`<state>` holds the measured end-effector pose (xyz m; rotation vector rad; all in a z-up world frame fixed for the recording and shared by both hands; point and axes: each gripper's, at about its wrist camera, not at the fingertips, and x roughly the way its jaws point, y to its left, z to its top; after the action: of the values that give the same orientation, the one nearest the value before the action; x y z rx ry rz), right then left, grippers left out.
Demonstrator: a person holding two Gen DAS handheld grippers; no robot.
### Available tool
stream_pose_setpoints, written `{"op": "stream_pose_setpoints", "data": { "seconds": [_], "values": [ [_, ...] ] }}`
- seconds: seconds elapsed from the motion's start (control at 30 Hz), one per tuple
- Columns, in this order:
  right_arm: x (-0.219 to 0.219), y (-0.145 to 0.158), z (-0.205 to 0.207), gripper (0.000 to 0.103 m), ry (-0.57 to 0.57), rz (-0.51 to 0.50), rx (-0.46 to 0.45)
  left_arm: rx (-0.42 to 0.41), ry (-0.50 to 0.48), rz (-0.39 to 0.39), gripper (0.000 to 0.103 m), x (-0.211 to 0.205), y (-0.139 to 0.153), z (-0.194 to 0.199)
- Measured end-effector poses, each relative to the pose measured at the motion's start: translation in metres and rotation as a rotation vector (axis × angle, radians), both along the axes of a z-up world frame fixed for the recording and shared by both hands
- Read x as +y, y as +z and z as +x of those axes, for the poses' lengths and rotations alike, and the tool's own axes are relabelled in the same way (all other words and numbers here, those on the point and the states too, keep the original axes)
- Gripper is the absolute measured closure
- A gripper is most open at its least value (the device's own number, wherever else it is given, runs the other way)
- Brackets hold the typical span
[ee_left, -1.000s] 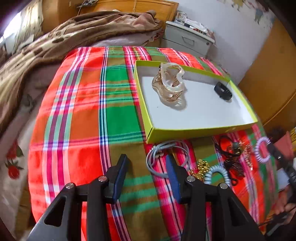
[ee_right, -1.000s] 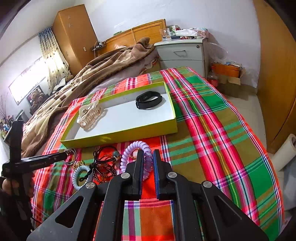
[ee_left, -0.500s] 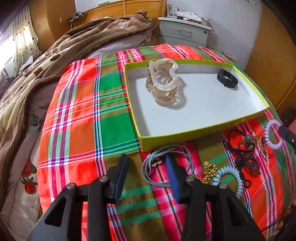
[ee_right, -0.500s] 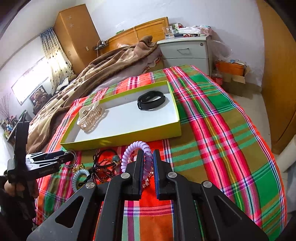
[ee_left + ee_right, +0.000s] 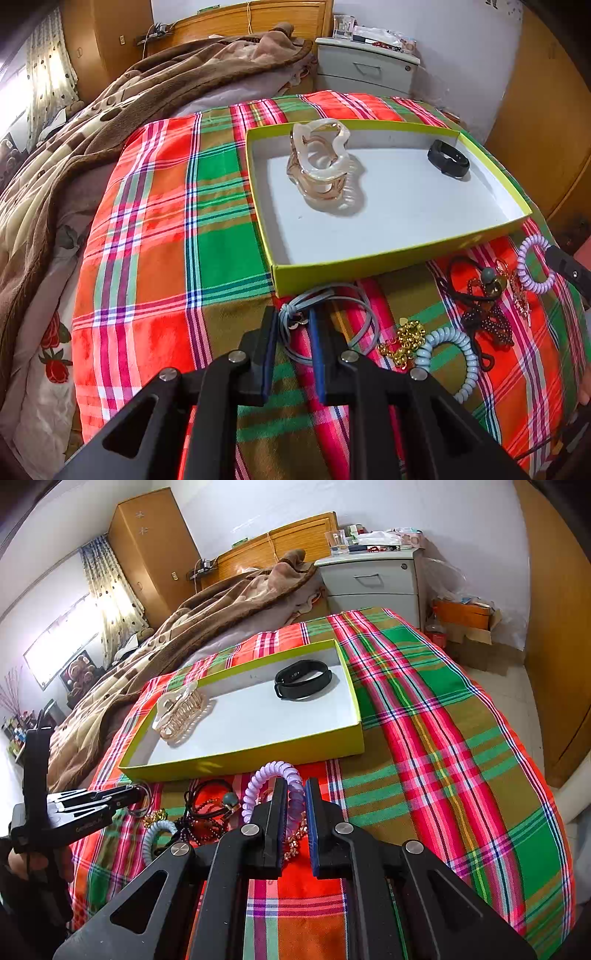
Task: Organize jewelry
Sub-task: 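Grasp the lavender coil hair tie with the right tool while the left tool grasps the grey cable tie, then carry the lavender coil and grey cable tie into the yellow box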
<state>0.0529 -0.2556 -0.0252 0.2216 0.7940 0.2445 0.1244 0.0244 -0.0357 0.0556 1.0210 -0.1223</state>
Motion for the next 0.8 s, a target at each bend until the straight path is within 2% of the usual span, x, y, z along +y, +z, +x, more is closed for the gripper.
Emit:
{"op": "stream_pose_setpoints", "data": {
  "seconds": [0.2,0.8],
  "values": [
    [0.0,0.002,-0.001,0.093,0.001,0.0,-0.005,-0.009,0.011,-0.018,0.085,0.005,0.005,-0.005],
    [0.006,0.027,0.002,0.093,0.017,-0.018,-0.055,-0.092,-0.003,-0.094,0.085,0.009,0.047,-0.015]
  ]
}}
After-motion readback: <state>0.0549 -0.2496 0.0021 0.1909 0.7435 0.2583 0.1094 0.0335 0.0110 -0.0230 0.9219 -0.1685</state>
